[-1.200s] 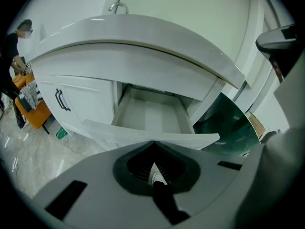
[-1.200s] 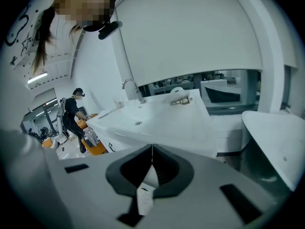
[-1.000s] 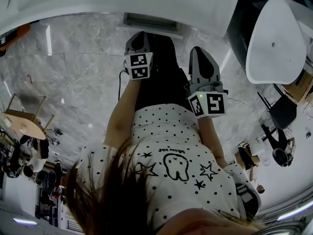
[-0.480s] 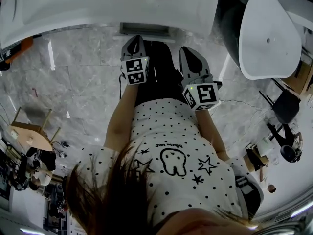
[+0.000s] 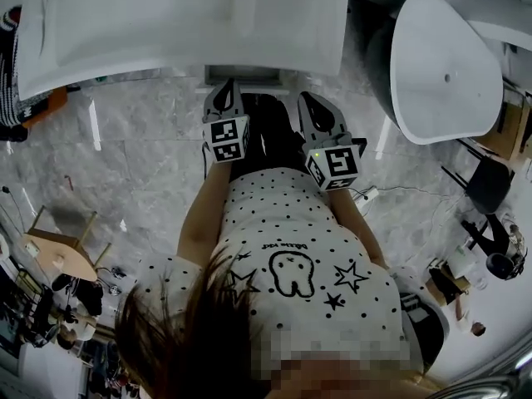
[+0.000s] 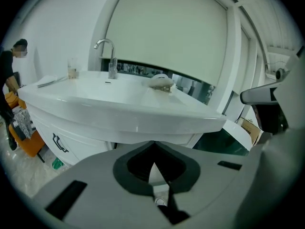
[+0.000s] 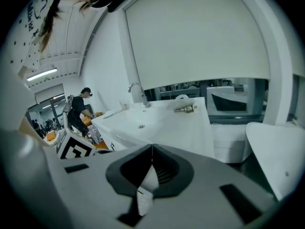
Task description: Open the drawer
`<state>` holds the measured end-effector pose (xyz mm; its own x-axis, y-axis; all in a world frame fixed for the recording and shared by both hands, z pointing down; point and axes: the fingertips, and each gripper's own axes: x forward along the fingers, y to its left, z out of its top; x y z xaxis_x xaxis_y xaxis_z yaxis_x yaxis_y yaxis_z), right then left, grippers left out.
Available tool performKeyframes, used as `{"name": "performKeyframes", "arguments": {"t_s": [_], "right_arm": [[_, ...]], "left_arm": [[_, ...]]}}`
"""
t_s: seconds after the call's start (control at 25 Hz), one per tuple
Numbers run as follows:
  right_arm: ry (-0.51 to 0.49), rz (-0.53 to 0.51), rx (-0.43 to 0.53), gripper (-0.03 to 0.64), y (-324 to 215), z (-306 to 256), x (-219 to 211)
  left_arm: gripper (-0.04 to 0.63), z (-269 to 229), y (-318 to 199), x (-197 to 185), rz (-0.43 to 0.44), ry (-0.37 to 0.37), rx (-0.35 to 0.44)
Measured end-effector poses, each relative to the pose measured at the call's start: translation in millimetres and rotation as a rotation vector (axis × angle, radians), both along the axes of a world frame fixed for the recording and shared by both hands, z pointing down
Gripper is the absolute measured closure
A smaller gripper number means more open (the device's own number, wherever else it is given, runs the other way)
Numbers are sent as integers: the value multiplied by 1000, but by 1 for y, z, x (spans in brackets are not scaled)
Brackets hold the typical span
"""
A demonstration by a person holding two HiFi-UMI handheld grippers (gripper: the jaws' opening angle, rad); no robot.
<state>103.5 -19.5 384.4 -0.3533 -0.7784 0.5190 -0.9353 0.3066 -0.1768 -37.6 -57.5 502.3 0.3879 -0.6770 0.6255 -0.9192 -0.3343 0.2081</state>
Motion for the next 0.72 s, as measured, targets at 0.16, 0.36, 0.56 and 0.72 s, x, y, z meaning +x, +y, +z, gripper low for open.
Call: {"name": "performKeyframes", "arguments": {"t_s": [0.16,0.36,0.56,0.72], "right_arm": [[16,-2,12,603,-3,-6,3],[26,0,36,603,-12,-17,6],[31,17,69,603,-21,-29,12],[35,23,94,603,-28,-38,18]], "left_arm": [[591,-21,-7,1,9,7,36],[591,-50,-19,5,26,20,99],[592,-75,-30,3,22,27,151],[592,-91,-38,3,18,27,178]]}}
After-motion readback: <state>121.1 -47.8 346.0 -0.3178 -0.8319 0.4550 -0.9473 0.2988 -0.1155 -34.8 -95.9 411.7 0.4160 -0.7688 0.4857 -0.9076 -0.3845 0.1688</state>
